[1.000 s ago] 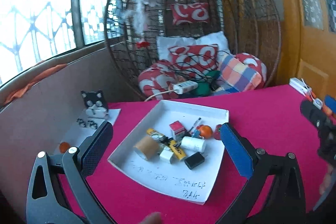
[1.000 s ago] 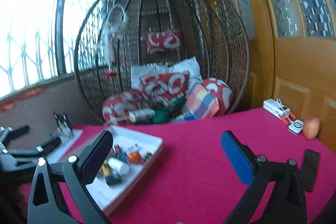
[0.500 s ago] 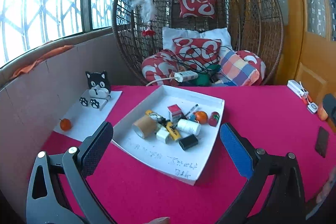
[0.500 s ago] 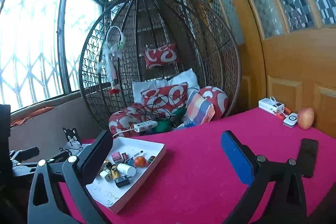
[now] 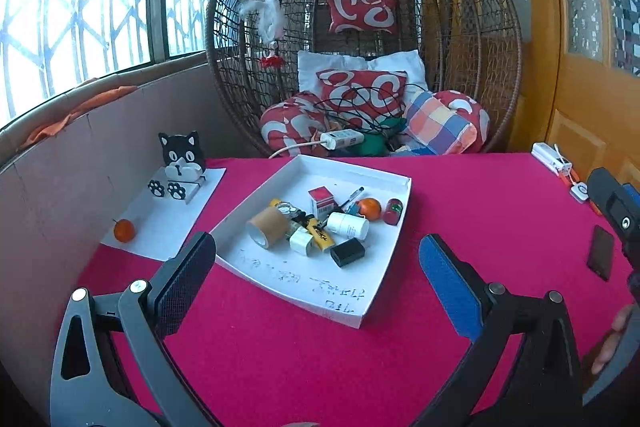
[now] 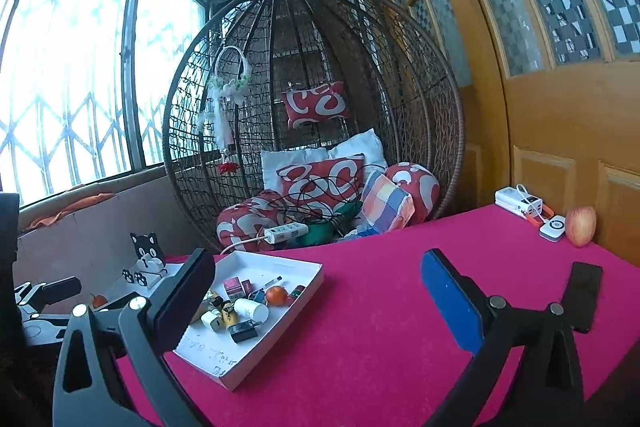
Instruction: Organize rigid objects
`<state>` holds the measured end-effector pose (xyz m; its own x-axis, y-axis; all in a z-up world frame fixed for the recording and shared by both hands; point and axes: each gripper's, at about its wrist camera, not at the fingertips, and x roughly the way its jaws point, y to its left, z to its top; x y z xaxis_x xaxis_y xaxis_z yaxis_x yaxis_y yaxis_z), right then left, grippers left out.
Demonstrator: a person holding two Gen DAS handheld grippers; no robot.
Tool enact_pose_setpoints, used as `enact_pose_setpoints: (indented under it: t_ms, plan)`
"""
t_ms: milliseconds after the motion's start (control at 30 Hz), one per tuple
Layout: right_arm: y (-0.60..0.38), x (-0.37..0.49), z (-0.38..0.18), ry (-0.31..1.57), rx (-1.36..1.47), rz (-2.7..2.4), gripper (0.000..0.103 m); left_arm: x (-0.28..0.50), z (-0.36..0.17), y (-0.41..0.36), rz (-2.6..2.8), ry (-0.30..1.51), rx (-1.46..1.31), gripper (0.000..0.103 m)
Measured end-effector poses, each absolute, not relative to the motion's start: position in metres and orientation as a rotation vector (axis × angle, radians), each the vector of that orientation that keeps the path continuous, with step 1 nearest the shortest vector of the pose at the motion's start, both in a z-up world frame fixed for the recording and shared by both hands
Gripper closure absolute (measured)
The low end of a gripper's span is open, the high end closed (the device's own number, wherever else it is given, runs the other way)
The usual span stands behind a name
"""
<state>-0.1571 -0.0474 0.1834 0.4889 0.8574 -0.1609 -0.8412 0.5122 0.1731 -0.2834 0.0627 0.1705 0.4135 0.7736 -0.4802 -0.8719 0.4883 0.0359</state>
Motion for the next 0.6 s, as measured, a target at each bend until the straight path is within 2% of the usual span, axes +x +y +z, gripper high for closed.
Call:
enact_pose_setpoints:
  t_ms: [600]
  plan:
    - [-0.0424, -0.1589, 0.1767, 0.259, 0.040, 1.043, 0.000, -0.2847, 0.1665, 0.0667, 1.046, 0.480, -0.267, 0.000]
